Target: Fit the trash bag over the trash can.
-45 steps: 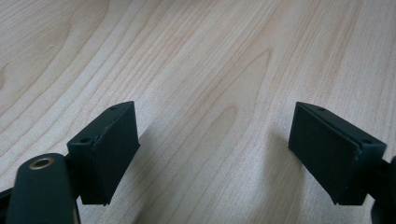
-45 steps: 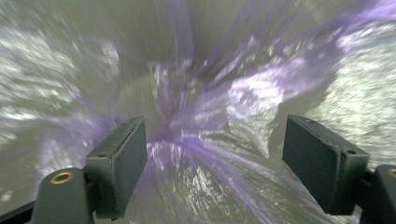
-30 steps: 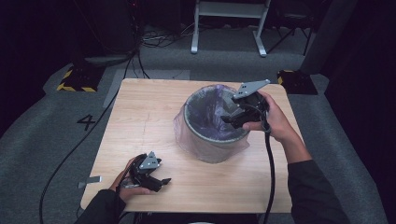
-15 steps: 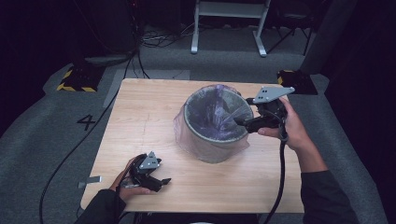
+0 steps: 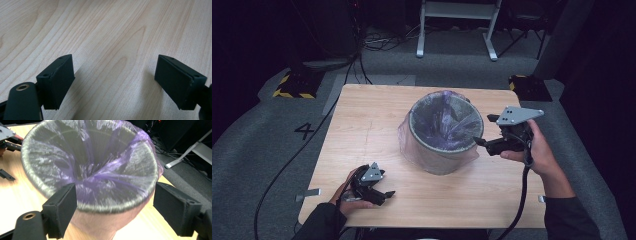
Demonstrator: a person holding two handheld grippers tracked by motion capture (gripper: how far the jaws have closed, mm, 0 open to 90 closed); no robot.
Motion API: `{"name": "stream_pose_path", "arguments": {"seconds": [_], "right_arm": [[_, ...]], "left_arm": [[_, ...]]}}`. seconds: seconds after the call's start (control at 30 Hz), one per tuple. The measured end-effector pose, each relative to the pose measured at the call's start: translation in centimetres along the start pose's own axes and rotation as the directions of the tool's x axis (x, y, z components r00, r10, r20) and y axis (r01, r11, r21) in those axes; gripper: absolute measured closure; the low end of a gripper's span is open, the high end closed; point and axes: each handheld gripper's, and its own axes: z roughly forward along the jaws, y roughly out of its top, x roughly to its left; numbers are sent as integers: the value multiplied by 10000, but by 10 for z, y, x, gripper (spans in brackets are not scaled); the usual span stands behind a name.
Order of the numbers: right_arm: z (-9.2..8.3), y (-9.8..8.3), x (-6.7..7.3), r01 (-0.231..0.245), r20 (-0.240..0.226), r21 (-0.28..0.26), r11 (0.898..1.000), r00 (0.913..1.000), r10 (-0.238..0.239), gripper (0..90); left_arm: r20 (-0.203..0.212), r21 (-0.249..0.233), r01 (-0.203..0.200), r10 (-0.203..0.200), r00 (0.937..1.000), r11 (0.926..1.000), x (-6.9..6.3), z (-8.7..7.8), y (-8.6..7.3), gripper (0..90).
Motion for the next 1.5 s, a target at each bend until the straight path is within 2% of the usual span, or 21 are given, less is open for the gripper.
{"name": "stream_pose_path", "arguments": {"seconds": [0.2,0.37,0.67,0.77,1.1,1.5], "right_arm": [[-6,-13,3,375,302,400,9985,9988,-387,185],[-6,-24,3,500,537,543,9973,9972,-530,186],[-1,-40,4,393,542,744,9965,9976,-433,186],[4,-45,4,282,735,1105,9935,9966,-365,190],[26,-67,7,156,651,1803,9835,9975,-277,190],[39,-94,5,-56,596,2204,9754,9982,-77,190]], "left_arm": [[-1,1,1,-1,10000,10000,0,0,0,156],[-1,-2,3,-3,10000,10000,0,0,0,156],[3,-3,8,-8,10000,10000,0,0,0,156],[2,-4,8,-8,10000,10000,0,0,0,156],[2,-5,8,-8,10000,10000,0,0,0,156],[4,-3,5,-5,10000,10000,0,0,0,156]]}}
